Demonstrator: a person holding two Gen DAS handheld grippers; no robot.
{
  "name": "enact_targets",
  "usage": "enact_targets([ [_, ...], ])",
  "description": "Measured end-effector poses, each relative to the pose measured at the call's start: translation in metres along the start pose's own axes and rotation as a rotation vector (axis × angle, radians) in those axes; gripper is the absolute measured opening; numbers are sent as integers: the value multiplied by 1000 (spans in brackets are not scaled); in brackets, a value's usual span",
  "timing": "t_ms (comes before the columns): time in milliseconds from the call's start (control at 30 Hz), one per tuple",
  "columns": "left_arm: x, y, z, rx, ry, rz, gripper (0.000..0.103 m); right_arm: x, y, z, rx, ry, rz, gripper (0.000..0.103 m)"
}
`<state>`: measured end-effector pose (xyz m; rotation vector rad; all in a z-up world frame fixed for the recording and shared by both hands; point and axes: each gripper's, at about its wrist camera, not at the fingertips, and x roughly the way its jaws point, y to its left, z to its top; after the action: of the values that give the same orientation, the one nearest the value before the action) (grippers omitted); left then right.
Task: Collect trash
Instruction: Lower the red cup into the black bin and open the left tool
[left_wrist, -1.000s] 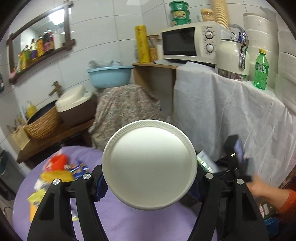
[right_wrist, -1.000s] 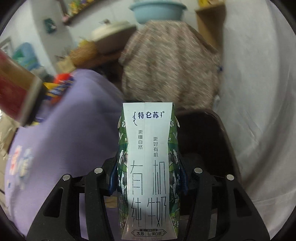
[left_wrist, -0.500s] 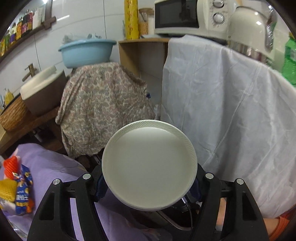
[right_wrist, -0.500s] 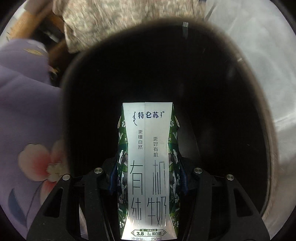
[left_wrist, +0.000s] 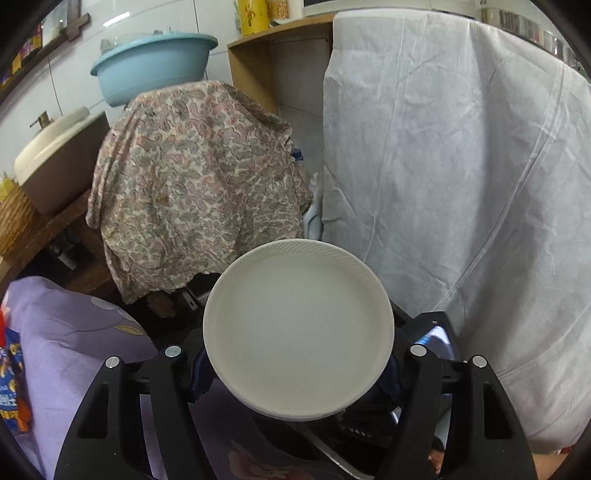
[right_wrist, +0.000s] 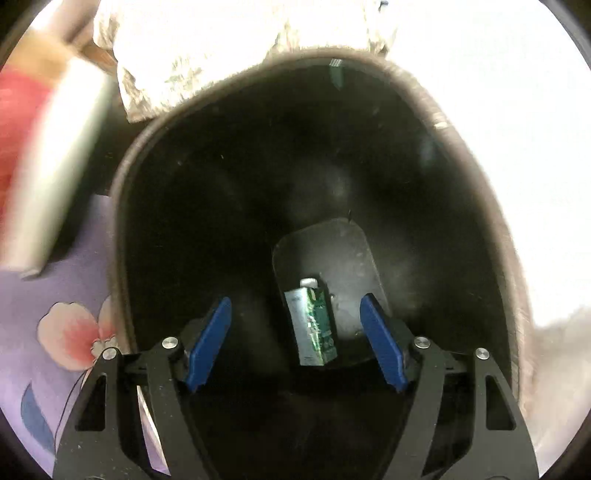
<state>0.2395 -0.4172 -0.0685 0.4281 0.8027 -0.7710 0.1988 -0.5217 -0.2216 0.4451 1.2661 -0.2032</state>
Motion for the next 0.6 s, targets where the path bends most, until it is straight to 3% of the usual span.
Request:
enact_targets([
  [233,43,-17,-7,-34,86,-27,68,-37,-10,-39,-6,-101,-17,75],
  [600,100,-42,-29,-54,247,-49,69,-63,-29,-82,35,-164,-32,75],
])
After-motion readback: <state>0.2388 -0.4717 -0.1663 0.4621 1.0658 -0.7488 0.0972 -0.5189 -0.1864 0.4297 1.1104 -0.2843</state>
